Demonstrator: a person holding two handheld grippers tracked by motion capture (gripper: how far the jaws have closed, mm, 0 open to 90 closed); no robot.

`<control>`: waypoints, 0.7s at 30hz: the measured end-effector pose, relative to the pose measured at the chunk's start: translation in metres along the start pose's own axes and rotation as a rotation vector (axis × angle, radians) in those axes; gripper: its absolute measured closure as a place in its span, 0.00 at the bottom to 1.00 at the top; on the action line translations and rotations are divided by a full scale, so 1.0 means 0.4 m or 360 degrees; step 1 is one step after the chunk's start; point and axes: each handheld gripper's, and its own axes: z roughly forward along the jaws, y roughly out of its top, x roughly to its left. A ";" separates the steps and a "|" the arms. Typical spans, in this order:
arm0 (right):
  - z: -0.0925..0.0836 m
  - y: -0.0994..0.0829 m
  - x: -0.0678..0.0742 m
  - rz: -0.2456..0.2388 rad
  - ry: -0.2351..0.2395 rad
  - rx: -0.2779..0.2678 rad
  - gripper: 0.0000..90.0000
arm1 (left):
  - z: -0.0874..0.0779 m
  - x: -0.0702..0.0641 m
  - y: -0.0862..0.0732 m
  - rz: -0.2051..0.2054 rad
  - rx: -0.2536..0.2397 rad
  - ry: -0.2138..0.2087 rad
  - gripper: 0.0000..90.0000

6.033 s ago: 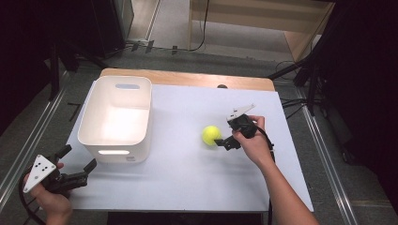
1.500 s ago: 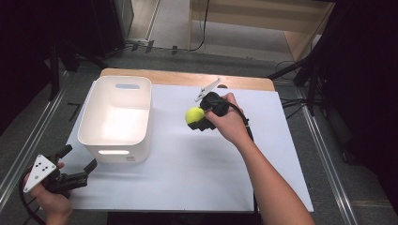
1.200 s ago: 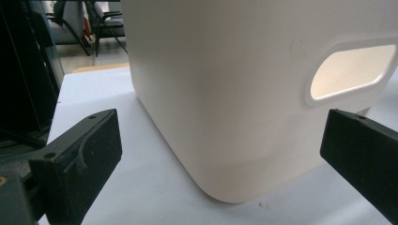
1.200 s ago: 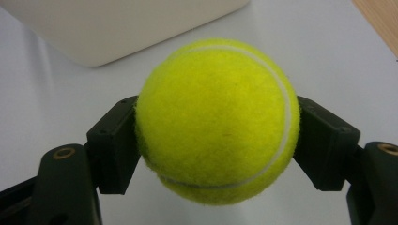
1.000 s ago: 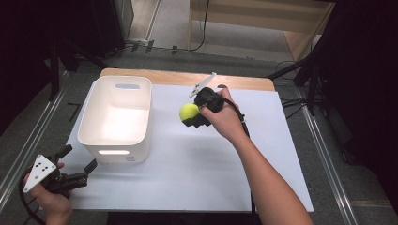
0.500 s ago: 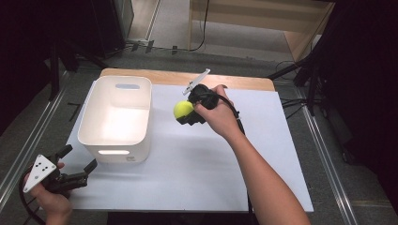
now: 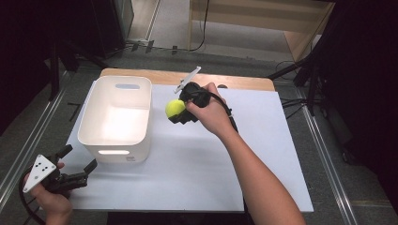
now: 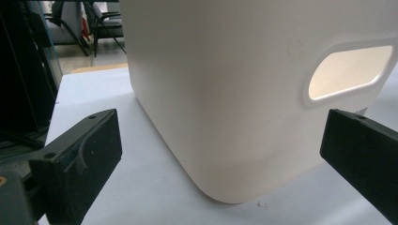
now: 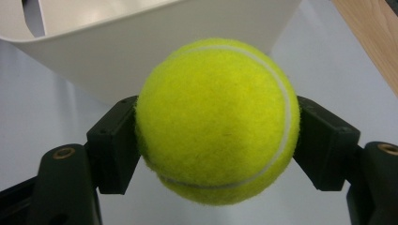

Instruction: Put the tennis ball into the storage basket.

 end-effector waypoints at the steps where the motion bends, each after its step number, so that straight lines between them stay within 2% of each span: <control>1: 0.001 0.004 0.001 -0.0006 0.0002 -0.0003 0.26 | 0.000 0.000 0.000 -0.0002 -0.0002 -0.0001 0.00; 21: 0.017 0.082 0.025 -0.0081 0.0038 -0.0022 0.26 | 0.000 0.000 0.000 -0.0006 -0.0006 -0.0007 0.00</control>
